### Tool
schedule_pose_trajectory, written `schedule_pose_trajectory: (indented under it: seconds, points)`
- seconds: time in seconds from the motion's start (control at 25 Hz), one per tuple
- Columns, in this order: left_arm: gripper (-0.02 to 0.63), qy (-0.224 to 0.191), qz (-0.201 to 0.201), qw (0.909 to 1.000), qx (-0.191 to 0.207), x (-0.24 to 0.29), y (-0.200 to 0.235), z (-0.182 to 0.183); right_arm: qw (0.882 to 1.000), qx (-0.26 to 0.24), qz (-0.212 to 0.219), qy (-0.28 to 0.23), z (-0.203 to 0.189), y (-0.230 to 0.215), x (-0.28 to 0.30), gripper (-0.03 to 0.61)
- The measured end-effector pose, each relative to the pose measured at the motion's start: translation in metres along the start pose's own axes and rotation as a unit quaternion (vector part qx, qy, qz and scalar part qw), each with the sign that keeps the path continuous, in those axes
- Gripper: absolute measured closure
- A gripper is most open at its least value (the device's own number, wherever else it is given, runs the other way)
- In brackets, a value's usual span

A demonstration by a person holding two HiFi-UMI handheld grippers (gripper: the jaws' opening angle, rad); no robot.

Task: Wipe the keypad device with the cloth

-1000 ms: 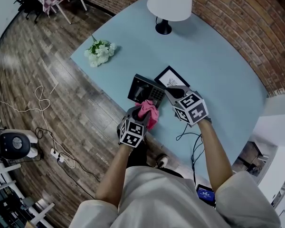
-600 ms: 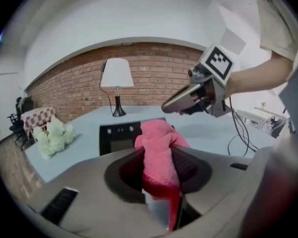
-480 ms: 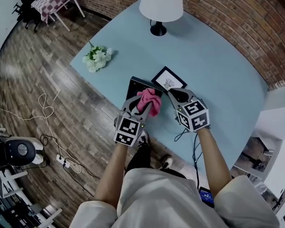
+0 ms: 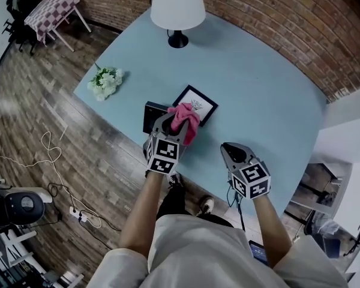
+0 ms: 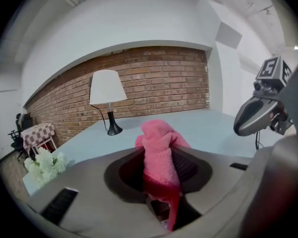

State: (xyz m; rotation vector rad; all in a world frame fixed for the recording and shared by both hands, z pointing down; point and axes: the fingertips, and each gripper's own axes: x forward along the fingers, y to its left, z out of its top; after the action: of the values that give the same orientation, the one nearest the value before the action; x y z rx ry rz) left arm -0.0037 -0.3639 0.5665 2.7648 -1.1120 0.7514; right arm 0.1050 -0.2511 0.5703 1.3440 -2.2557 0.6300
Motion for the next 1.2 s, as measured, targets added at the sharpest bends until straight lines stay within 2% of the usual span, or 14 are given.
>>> schedule_pose_trajectory:
  seconds: [0.12,0.24,0.6,0.8,1.0,1.2]
  points:
    - [0.449,0.002,0.004,1.0,0.004,0.0,-0.004,-0.009,1.0,0.027,0.003,-0.009,-0.004,-0.002,-0.008,0.545]
    - [0.449,0.006,0.005,0.9999,0.007,-0.003,-0.007,-0.016,0.999,0.034,0.005,-0.01,-0.006,0.003,-0.008,0.545]
    - [0.449,0.044,0.001,0.999,0.007,-0.008,-0.024,-0.05,0.999,0.014,0.037,-0.004,-0.009,0.029,0.003,0.546]
    - [0.449,0.065,-0.004,0.9979,-0.005,-0.014,-0.029,-0.076,0.999,0.001,0.051,-0.003,-0.006,0.044,0.008,0.546]
    - [0.449,0.104,-0.013,0.9941,-0.028,-0.02,-0.036,-0.112,0.998,-0.002,0.058,-0.007,-0.003,0.054,0.007,0.546]
    - [0.449,0.114,-0.017,0.9923,-0.044,-0.025,-0.04,-0.125,0.998,-0.001,0.056,-0.003,-0.006,0.055,0.001,0.546]
